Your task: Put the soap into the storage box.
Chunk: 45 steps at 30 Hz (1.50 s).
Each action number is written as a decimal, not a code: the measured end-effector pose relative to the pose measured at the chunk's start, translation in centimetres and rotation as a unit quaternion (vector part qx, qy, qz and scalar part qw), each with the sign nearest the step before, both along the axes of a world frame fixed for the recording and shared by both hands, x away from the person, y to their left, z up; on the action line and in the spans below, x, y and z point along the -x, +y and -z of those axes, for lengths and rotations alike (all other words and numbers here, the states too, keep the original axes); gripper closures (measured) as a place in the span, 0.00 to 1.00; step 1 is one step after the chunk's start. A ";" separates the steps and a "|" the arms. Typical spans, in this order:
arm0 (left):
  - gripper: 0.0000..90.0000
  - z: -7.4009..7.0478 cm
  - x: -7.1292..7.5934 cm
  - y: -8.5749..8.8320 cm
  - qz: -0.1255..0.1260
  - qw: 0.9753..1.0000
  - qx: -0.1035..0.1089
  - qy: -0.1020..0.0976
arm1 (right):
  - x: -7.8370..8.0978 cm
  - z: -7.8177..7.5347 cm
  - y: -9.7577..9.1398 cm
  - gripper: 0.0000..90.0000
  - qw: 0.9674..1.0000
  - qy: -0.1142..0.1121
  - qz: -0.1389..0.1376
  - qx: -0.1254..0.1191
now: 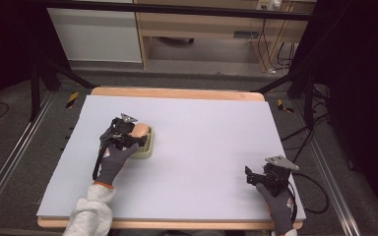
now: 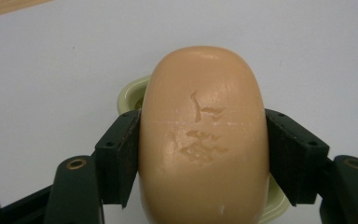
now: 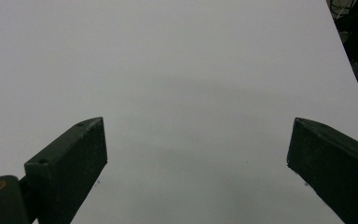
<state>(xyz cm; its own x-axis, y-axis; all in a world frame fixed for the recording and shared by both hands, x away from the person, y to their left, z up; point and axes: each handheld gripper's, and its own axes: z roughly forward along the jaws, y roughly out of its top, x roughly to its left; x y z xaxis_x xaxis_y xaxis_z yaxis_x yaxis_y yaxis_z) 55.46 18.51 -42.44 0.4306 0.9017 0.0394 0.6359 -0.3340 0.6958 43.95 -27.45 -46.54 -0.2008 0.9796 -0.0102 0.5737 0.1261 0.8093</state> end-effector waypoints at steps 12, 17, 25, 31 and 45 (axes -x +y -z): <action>0.36 0.8 -0.5 -0.3 -0.007 1.000 -0.001 0.006 | 0.0 0.0 0.0 0.06 1.000 0.000 -0.001 0.001; 0.36 1.3 -0.5 -0.5 -0.006 1.000 -0.001 0.010 | 0.0 0.1 0.0 0.06 1.000 0.002 -0.001 0.002; 0.35 1.8 -0.6 -0.5 -0.010 1.000 -0.001 0.016 | 0.0 0.1 0.0 0.06 1.000 0.003 -0.001 0.002; 0.35 2.1 -0.7 -0.6 -0.015 1.000 -0.002 0.018 | 0.0 0.1 0.0 0.06 1.000 0.003 -0.001 0.002; 0.35 2.6 -0.8 -0.9 -0.009 1.000 -0.005 0.018 | -0.1 0.2 0.1 0.06 1.000 0.005 -0.004 0.005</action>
<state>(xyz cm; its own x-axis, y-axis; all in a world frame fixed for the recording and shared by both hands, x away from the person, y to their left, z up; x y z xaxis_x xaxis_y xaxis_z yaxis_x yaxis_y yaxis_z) 56.23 17.65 -45.03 0.4165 0.9086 0.0332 0.6666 -0.3299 0.6684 44.06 -27.40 -46.72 -0.2089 0.9778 -0.0176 0.5802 0.1384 0.8027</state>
